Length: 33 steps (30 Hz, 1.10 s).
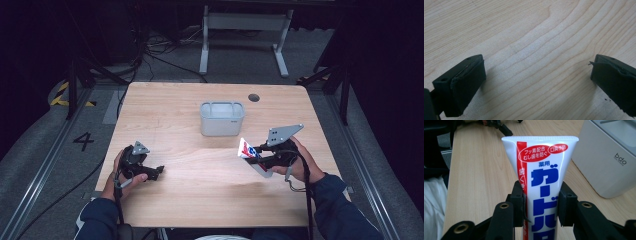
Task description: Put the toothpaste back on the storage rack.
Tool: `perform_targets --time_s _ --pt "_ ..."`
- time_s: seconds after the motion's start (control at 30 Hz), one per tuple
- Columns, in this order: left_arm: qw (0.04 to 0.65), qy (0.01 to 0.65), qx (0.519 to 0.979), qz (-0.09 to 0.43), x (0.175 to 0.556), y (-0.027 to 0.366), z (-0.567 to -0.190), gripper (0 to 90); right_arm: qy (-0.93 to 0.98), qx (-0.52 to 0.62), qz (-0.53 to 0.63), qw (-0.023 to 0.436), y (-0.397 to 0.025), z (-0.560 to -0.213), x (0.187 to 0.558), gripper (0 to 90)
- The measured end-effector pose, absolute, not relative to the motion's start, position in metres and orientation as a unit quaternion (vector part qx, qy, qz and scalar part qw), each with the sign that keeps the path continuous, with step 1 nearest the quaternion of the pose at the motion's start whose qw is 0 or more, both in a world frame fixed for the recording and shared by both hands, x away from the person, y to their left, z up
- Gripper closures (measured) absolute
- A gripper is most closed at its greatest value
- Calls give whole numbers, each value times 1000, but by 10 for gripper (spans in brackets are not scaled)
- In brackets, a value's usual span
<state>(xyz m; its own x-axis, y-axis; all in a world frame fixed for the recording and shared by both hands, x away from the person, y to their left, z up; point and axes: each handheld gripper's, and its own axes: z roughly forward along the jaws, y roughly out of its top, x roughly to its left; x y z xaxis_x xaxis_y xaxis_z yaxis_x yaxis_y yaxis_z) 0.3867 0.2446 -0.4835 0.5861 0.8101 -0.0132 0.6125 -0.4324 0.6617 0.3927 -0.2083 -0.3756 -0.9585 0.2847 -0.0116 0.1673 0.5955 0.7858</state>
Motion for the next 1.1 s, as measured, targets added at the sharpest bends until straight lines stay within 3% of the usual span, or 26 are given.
perform_targets --time_s 1.1 --pt "318 428 832 155 387 244 -484 2 852 122 493 124 -186 -331 399 645"
